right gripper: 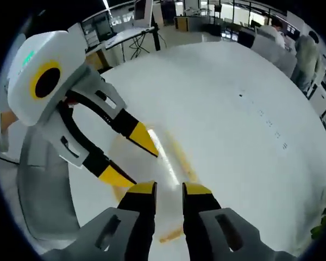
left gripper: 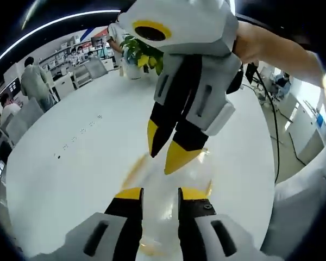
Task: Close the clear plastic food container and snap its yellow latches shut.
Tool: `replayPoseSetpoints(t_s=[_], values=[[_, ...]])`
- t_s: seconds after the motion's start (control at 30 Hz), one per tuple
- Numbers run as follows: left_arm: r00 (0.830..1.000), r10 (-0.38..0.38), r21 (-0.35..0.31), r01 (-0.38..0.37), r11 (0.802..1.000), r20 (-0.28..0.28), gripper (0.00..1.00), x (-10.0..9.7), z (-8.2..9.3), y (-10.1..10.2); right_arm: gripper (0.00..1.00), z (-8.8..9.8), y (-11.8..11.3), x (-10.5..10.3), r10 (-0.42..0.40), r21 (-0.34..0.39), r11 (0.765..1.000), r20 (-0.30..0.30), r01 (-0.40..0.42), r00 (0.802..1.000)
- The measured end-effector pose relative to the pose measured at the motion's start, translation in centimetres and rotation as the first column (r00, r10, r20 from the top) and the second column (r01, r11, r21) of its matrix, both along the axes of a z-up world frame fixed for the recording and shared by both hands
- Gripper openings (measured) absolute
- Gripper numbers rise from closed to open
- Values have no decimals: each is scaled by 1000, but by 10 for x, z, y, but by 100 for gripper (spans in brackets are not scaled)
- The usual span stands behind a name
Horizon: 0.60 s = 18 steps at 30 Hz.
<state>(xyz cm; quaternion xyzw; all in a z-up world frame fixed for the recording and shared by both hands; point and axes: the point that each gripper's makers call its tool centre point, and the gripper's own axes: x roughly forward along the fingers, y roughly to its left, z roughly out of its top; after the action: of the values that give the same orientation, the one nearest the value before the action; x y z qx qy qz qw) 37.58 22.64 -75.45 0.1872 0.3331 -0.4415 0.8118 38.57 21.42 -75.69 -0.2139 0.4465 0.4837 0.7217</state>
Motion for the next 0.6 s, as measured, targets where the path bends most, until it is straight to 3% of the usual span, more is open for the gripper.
replayPoseSetpoints(t_s=[0.37,0.6], values=[[998,-45,-26,44,999,-52,6,-11,-5,-8,11,2,17,9,17,61,998,27,-18,999],[992,-118,-29,116,993,-49,13,-23,-7,-11,24,-3,23,10,89,57,994,31,-91,996]])
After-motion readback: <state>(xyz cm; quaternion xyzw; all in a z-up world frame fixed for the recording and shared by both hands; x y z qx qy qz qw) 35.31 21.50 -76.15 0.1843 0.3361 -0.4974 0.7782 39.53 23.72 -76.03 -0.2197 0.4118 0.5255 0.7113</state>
